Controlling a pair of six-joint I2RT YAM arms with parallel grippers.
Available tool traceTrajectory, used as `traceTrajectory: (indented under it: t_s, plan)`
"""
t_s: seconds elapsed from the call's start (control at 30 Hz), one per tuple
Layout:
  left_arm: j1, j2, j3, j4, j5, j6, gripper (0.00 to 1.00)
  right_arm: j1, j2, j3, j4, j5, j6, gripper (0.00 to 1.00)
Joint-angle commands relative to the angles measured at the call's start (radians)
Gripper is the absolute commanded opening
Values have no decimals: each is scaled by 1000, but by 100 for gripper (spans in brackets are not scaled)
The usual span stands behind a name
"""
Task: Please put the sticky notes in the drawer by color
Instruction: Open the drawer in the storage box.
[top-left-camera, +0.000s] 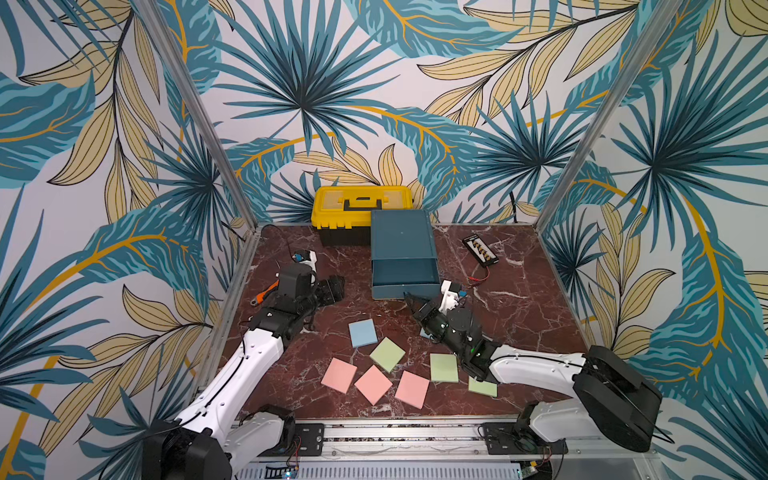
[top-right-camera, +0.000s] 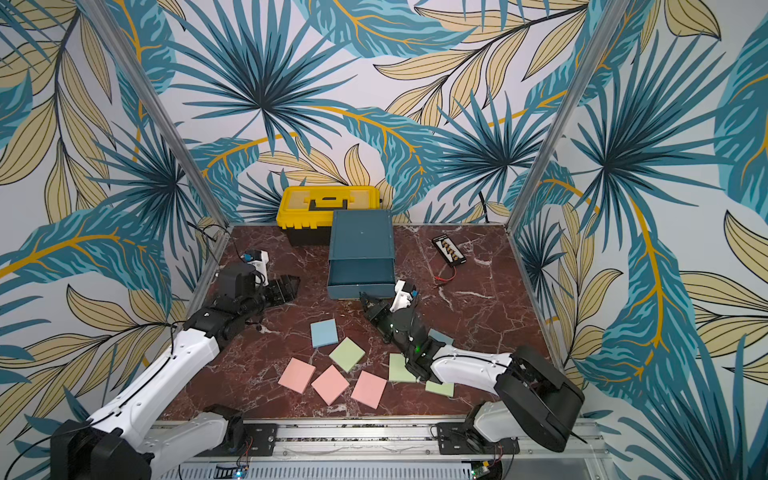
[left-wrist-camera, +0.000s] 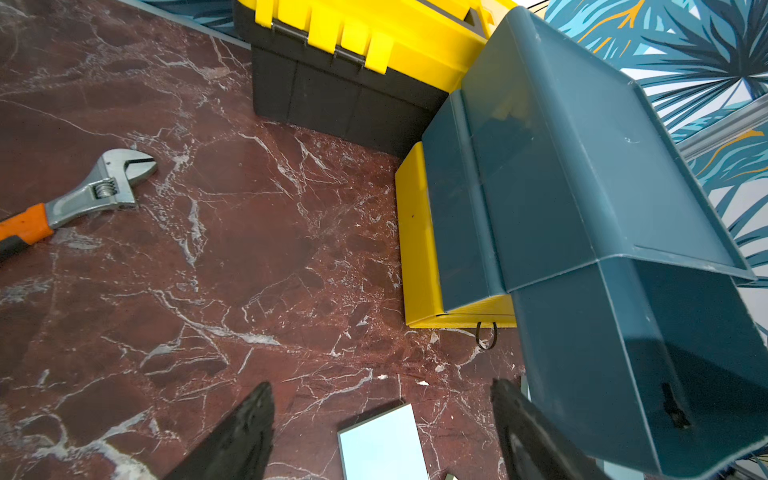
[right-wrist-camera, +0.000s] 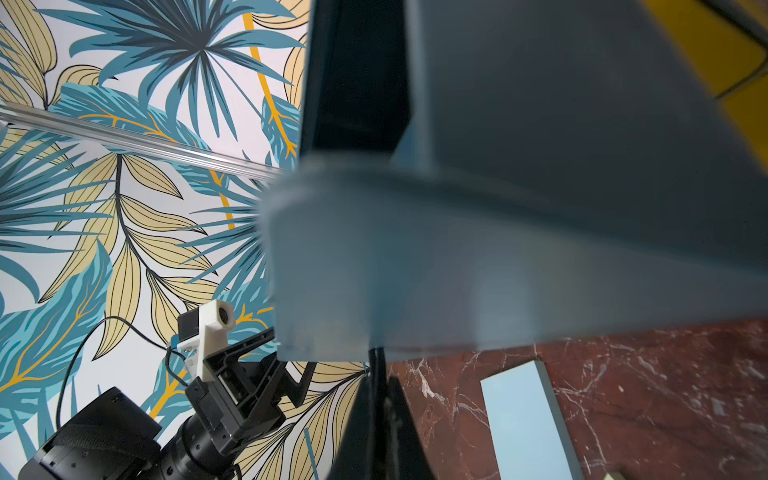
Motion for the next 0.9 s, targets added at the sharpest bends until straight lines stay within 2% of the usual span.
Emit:
traceTrajectory:
  t_s: [0.0,0.87]
  plan:
    - [-3,9,-6,46,8,6,83,17,-3,-20,-9,10,15,4]
    - [-3,6,-7,49,6,4,84,78,-67,-10,-115,41,0,4]
